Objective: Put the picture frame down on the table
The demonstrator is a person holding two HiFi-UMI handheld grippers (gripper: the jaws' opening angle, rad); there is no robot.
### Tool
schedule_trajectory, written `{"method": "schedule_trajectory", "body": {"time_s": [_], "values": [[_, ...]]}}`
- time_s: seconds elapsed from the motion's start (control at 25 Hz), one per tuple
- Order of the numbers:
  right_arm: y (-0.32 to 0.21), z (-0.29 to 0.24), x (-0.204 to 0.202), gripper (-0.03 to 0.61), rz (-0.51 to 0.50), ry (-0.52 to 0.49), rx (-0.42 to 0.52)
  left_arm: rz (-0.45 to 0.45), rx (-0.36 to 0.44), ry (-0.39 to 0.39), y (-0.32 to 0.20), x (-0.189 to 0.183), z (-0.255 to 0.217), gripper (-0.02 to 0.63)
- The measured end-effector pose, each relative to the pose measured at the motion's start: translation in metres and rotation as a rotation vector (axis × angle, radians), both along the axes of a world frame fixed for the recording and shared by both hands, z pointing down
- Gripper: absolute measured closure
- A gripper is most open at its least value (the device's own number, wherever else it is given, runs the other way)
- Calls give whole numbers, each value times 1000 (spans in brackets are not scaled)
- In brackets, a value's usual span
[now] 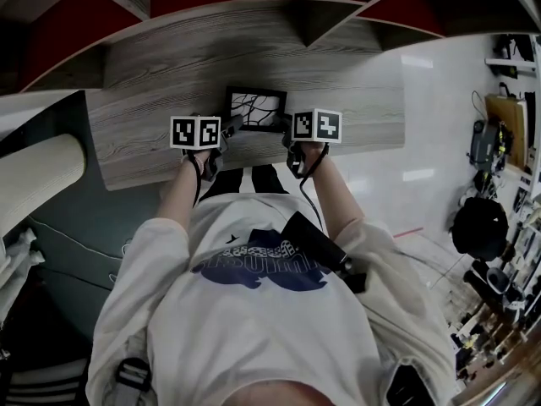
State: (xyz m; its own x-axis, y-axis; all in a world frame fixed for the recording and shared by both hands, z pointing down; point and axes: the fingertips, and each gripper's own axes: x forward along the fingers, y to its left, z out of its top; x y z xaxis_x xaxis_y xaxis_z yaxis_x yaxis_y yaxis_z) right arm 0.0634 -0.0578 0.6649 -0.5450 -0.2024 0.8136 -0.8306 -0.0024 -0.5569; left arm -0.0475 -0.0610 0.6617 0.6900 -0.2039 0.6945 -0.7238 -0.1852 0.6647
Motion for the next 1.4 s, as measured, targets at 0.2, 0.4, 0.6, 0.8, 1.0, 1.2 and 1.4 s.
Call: {"method": "schedule_trajectory", "body": {"time_s": [0.2,0.4,0.6,0.8,1.0,1.2,1.4], "values": [[-2,3,2,503,-17,45,-1,66,25,-97,3,-9,6,454],[-4,5,3,503,-10,46,-16,58,32,-104,-2,-12,7,454],[-5,6,4,503,-6,59,-26,62,31,-113,-2,-12,8,456],[-5,11,5,502,-6,95,-48,80,32,-140,-1,-12,9,456],[-5,12,6,500,-22,158,-74,74,24,-158,-3,-11,9,456],[-4,13,5,499,-18,181,-95,63,20,-154,-2,-12,9,456],[-5,10,10,487,24,162,-87,45,21,-126,-3,-12,8,456]]}}
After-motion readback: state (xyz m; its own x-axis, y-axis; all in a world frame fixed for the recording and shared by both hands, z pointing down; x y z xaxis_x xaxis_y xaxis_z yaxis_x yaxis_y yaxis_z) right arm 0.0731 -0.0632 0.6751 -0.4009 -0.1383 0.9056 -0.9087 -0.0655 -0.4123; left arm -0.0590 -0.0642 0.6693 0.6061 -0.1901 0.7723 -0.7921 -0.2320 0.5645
